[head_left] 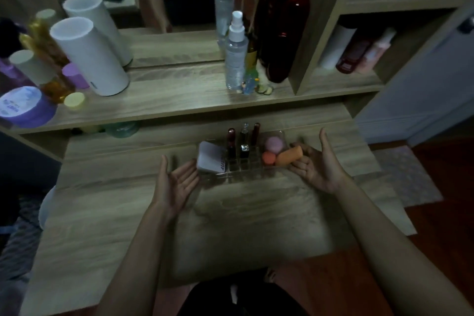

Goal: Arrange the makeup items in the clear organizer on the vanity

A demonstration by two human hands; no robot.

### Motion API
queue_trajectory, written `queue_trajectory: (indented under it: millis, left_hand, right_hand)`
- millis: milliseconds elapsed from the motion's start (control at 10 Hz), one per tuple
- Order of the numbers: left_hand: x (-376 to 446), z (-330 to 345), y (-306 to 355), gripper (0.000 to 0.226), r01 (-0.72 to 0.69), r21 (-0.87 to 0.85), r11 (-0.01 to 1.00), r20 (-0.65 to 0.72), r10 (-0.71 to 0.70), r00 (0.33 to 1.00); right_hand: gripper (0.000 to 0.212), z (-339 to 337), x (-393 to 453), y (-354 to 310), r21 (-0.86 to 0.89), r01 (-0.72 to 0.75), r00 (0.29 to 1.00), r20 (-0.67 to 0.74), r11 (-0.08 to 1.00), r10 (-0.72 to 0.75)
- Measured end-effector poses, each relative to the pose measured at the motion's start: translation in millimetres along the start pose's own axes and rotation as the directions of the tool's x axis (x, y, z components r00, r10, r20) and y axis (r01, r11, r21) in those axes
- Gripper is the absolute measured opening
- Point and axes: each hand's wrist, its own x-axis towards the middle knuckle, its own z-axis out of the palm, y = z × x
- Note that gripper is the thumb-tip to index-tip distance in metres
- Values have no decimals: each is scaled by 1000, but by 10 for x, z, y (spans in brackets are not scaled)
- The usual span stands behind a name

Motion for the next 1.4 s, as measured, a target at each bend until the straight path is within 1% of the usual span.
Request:
queue_trajectory:
  millis: [200,300,400,500,600,700,1000,1100,1200,1300,1400]
  left_hand:
    - [172,445,-257,84,33,-1,999,45,-33,998]
    - [220,678,-385,83,67,20,998,79,-68,995]
    - [249,900,-516,80,74,57,996,96,-79,992]
    - [239,1069,-615,73,74,98,992,95,-84,992]
    - [238,1257,-686,72,109,128,986,98,-122,988]
    - [228,1436,-725,77,142,159,977,105,-160,982]
    - [201,1649,-830,79,147,174,974,114,-168,979]
    - [235,1656,-839,79,140,193,971,102,-162,982]
    - [247,1623,-898,75,112,237,965,121,-143,982]
    - [189,1767,-1003,50,-22,519,855,76,-21,997]
    - [255,2199,-966,30,-147,874,464,94,136,986]
  right_hand:
    - [95,-465,-97,-198,27,59,996,-66,998,-58]
    - [90,-679,-134,-332,20,71,990,-122,997,-68]
    - [93,-903,-178,-478,-27,73,984,-159,997,-76]
    - [96,-1067,-214,-584,-23,76,981,-177,997,-79]
    - [102,-1204,-256,-690,-8,76,982,-175,997,-76]
    - [100,-1314,-290,-776,-11,90,977,-194,996,-90]
    - [94,-1504,-376,-885,5,103,976,-194,995,-100]
    - [95,-1521,-385,-886,25,128,975,-187,991,-121]
    - [91,-1520,-416,-841,2,173,966,-197,985,-169]
    - [75,-1488,-499,-784,35,194,961,-208,980,-183]
    - [79,-1515,-644,-753,-52,226,935,-270,973,-232]
